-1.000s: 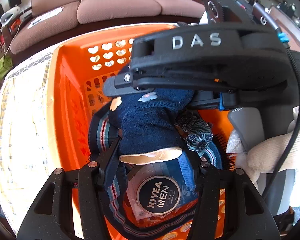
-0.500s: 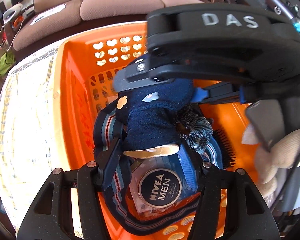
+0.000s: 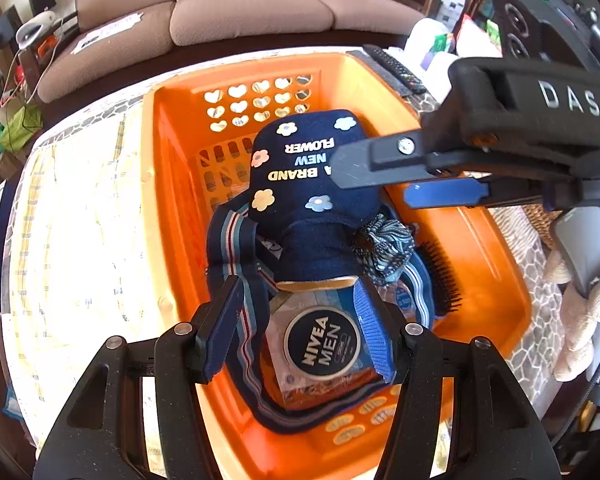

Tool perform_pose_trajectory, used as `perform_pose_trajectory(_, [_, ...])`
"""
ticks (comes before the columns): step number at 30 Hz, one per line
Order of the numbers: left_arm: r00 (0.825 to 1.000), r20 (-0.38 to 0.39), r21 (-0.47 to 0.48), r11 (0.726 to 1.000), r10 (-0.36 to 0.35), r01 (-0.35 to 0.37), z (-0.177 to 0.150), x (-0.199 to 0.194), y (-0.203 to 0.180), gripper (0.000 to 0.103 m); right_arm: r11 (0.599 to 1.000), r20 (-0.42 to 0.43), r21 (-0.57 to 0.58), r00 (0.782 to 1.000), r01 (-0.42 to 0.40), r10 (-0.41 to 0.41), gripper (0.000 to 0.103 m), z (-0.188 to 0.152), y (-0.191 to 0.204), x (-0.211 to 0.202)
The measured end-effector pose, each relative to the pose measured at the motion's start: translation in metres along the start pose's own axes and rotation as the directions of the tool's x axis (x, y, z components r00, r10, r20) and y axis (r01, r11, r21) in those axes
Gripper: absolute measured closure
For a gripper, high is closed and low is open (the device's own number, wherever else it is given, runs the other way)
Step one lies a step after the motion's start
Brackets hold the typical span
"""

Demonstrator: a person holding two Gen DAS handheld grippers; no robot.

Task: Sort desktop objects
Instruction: 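Lower the hot-water bottle into the basket and open both grippers, then withdraw both grippers from the basket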

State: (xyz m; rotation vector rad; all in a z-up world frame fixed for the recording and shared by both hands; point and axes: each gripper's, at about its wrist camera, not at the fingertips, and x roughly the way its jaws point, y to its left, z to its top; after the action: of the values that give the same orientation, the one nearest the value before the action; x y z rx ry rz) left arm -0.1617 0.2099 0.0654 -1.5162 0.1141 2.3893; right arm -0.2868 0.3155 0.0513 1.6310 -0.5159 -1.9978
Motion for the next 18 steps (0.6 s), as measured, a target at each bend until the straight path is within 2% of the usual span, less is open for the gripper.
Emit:
perform_pose_trajectory(2, [1.000, 0.006, 0.002, 1.000, 0.004, -0.004, -0.006, -0.003, 0.010, 0.047, 1.000, 0.005, -0.001, 1.000, 0.008, -0.008, 0.018, -0.005, 0.000, -0.005])
perform_pose_trajectory(6, [1.000, 0.013, 0.005, 1.000, 0.013, -0.013, -0.009, -0.013, 0.007, 0.044, 1.000, 0.013, -0.001, 1.000, 0.019, -0.019, 0.018, -0.013, 0.001, -0.013])
perform_pose_trajectory(8, [1.000, 0.018, 0.001, 1.000, 0.017, -0.017, -0.010, -0.015, 0.011, 0.038, 1.000, 0.019, -0.006, 0.999, 0.026, -0.026, 0.018, -0.019, 0.002, -0.017])
perform_pose_trajectory(10, [0.999, 0.022, -0.005, 1.000, 0.023, -0.022, -0.013, -0.018, 0.014, 0.037, 0.999, 0.027, -0.010, 0.999, 0.043, -0.043, 0.018, -0.024, 0.005, -0.021])
perform_pose_trajectory(15, [0.999, 0.032, -0.023, 0.999, 0.028, -0.027, -0.017, -0.020, 0.026, 0.031, 0.997, 0.055, -0.019, 0.996, 0.070, -0.069, 0.010, -0.037, 0.009, -0.031])
perform_pose_trajectory(18, [0.999, 0.040, -0.029, 0.999, 0.030, -0.029, -0.023, -0.028, 0.028, 0.023, 0.996, 0.065, -0.025, 0.994, 0.086, -0.084, 0.004, -0.048, 0.010, -0.035])
